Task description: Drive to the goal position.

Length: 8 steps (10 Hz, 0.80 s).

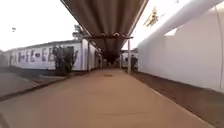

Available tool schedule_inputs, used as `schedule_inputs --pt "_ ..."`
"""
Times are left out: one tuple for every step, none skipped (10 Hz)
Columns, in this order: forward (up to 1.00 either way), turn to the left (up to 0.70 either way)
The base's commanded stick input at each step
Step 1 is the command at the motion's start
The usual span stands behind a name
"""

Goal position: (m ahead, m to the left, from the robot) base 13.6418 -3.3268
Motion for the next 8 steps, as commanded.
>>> schedule_inputs --pt "0.70 0.00" --pt "0.70 0.00" --pt "0.70 0.00" --pt "0.70 0.00" --pt "0.70 0.00" --pt "0.70 0.00" --pt "0.70 0.00" --pt "0.70 0.00"
